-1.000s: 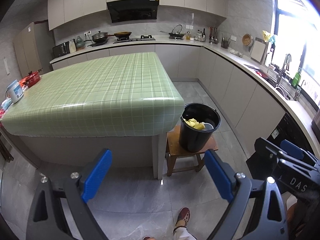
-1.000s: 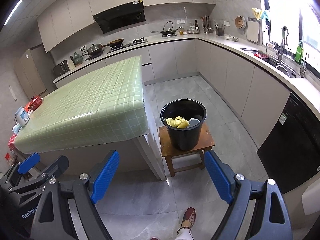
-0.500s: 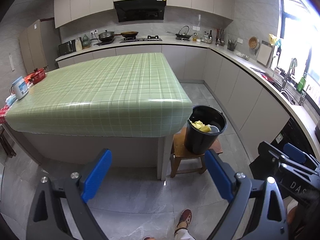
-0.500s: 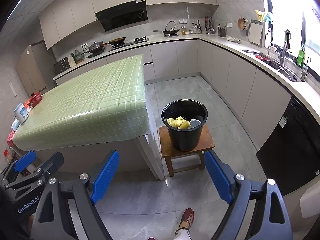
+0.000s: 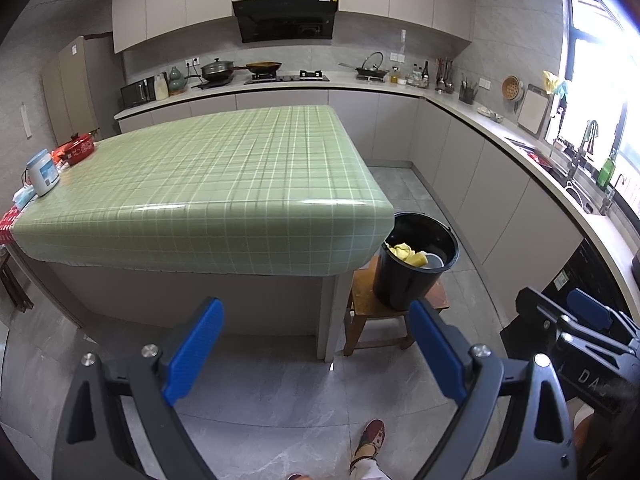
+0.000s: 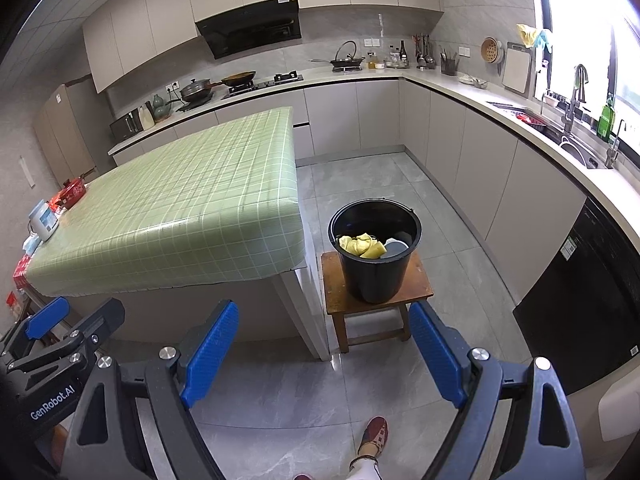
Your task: Collect trash
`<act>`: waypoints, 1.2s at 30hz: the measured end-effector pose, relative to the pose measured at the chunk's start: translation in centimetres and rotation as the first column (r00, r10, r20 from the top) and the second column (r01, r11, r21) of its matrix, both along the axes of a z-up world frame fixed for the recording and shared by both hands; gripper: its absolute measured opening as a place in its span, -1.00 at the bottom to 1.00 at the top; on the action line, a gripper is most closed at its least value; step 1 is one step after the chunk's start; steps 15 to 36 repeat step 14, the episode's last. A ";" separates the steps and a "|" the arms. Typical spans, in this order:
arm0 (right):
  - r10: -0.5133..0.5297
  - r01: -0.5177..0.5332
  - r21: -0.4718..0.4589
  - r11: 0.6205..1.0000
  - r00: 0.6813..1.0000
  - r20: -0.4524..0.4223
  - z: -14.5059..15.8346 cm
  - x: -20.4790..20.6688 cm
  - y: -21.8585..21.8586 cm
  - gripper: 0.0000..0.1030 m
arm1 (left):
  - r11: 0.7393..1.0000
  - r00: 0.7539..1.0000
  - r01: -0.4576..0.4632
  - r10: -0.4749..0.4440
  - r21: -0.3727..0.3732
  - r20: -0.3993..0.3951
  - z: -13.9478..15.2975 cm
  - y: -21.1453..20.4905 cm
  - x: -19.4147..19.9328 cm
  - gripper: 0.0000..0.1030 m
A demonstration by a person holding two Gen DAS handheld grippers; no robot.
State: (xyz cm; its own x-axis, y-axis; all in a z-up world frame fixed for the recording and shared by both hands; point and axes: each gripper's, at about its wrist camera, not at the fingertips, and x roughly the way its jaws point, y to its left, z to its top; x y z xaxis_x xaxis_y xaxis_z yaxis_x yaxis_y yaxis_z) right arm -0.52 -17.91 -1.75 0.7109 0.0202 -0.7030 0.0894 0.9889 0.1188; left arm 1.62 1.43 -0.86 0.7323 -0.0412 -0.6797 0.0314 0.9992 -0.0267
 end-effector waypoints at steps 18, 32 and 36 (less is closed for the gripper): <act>-0.012 0.012 0.011 1.000 1.000 0.008 0.2 0.2 0.0 0.72 | 0.998 0.998 0.055 -0.054 -0.025 0.034 0.2 -0.8 0.2 0.83; -0.012 0.012 0.011 1.000 1.000 0.008 0.2 0.2 0.0 0.72 | 0.998 0.998 0.055 -0.054 -0.025 0.034 0.2 -0.8 0.2 0.83; -0.012 0.012 0.011 1.000 1.000 0.008 0.2 0.2 0.0 0.72 | 0.998 0.998 0.055 -0.054 -0.025 0.034 0.2 -0.8 0.2 0.83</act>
